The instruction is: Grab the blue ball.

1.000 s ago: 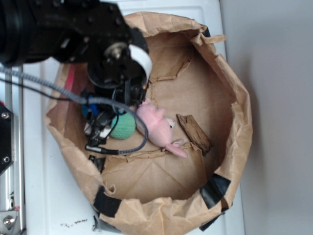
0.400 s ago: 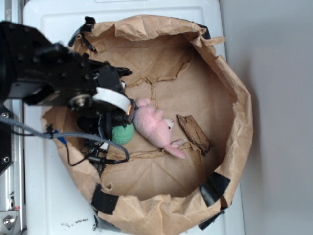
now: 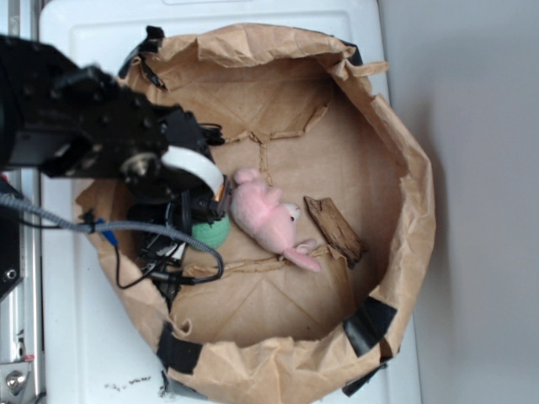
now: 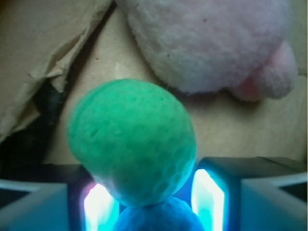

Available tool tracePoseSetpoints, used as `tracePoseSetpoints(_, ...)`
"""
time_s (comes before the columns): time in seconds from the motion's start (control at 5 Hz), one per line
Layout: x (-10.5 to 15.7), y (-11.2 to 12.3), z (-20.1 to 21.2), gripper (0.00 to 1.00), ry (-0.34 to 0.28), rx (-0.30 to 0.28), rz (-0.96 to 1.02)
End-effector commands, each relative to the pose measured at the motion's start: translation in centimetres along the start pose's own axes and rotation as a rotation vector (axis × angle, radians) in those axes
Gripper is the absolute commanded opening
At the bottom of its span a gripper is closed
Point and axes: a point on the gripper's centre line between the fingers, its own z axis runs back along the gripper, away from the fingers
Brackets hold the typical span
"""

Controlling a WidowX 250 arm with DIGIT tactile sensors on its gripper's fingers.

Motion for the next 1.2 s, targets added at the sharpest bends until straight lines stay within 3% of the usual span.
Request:
tracePoseSetpoints(0.0, 1.9, 0.5, 7.2, 0.0, 0.0, -0.1, 0.03)
tracePoseSetpoints(0.4, 2.5, 0.5, 12.0, 0.0, 0.038, -0.155, 0.074)
tracePoseSetpoints(0.6, 2.1, 0.6, 13.4, 0.0, -0.001, -0.161, 0.101)
tracePoseSetpoints(0.8, 1.1, -0.1, 12.4, 0.1, -0.046, -0.065, 0.091)
tracePoseSetpoints(1.0, -0.2, -1.6, 8.4, 1.0, -0.256, 0.131, 0.044)
